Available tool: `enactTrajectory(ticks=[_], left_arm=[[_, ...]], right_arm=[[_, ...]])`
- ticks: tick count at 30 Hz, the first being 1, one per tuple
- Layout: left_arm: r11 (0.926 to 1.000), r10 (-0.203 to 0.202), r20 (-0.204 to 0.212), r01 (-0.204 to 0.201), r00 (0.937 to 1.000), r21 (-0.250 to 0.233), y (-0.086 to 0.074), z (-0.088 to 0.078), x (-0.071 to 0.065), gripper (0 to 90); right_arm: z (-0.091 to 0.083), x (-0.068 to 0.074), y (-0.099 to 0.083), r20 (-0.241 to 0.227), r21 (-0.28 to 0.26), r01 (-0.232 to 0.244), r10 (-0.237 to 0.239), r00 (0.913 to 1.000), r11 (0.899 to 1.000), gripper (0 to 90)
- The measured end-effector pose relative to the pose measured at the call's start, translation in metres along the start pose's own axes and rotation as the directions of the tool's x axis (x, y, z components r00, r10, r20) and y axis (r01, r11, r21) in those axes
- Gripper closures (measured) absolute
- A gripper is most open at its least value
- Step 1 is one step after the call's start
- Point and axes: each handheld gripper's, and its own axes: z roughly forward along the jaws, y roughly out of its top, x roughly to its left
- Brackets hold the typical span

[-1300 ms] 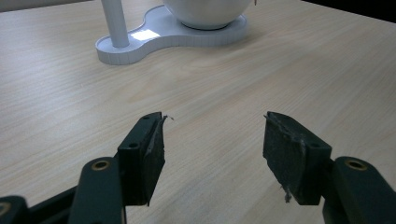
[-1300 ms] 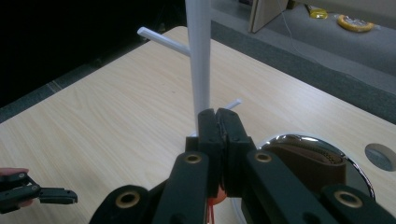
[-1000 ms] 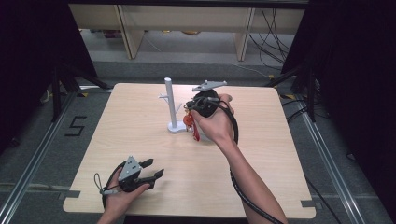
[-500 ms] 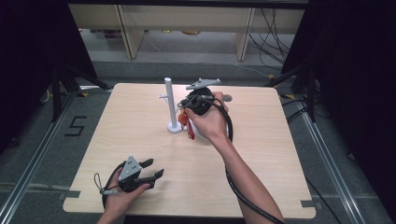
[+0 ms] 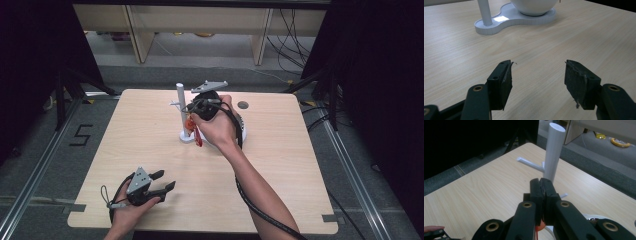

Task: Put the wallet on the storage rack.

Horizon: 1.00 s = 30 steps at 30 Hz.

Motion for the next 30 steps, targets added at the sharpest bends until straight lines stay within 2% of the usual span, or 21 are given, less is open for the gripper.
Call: enactTrajectory(ticks=[1,2,3,7,8,10,12,13,15,23,26,30], left_arm=[[0.9997,-0.02,0.002,0.02,0.9998,-0.013,0.0,0.001,-0.001,38.3],[0.9996,-0.022,0.008,0.022,0.9997,-0.019,0.0,0.001,-0.002,38.3],[0.9996,-0.022,0.008,0.022,0.9997,-0.018,0.0,0.001,-0.002,38.3],[0.9996,-0.023,0.008,0.023,0.9997,-0.019,0.0,0.001,-0.002,38.4],[0.9996,-0.022,0.008,0.022,0.9997,-0.019,0.0,0.001,-0.002,38.4],[0.9996,-0.022,0.009,0.022,0.9997,-0.019,0.0,0.001,-0.002,38.4],[0.9996,-0.022,0.008,0.022,0.9997,-0.019,0.0,0.001,-0.002,38.4],[1.0,-0.001,0.001,0.001,1.0,-0.002,0.0,0.0,0.0,38.4],[0.9996,-0.021,0.006,0.021,0.9998,-0.022,0.0,0.001,-0.001,38.4],[0.9996,-0.02,0.007,0.021,0.9998,-0.022,0.0,0.0,-0.001,38.4],[0.9996,-0.02,0.007,0.02,0.9998,-0.022,0.0,0.0,-0.001,38.4],[0.9996,-0.018,0.005,0.018,0.9998,-0.021,0.0,0.0,-0.001,38.5]], right_arm=[[0.001,0.0,0.001,0.001,-0.008,0.016,-0.016,0.9999,1.0,89.7],[0.001,0.001,0.002,0.001,-0.004,0.01,-0.01,1.0,1.0,89.7],[0.002,0.001,0.003,0.0,-0.009,0.022,-0.022,0.9998,1.0,89.7],[0.004,0.004,0.005,-0.005,-0.003,0.004,-0.004,1.0,1.0,89.7],[0.006,0.003,0.005,-0.006,-0.012,0.026,-0.026,0.9996,1.0,89.7],[0.007,0.004,0.007,-0.009,-0.009,0.012,-0.012,0.9999,1.0,89.7],[0.008,0.005,0.008,-0.01,-0.008,0.021,-0.021,0.9997,1.0,89.7],[0.008,0.006,0.009,-0.007,-0.007,0.014,-0.014,0.9999,1.0,89.7],[0.01,0.008,0.01,-0.012,-0.006,0.01,-0.011,0.9999,1.0,89.7],[0.015,0.01,0.014,-0.02,-0.023,0.027,-0.027,0.9994,0.999,89.7],[0.016,0.012,0.015,-0.023,-0.021,0.012,-0.013,0.9997,1.0,89.7],[0.017,0.012,0.017,-0.02,-0.026,0.026,-0.027,0.9994,0.999,89.7]])
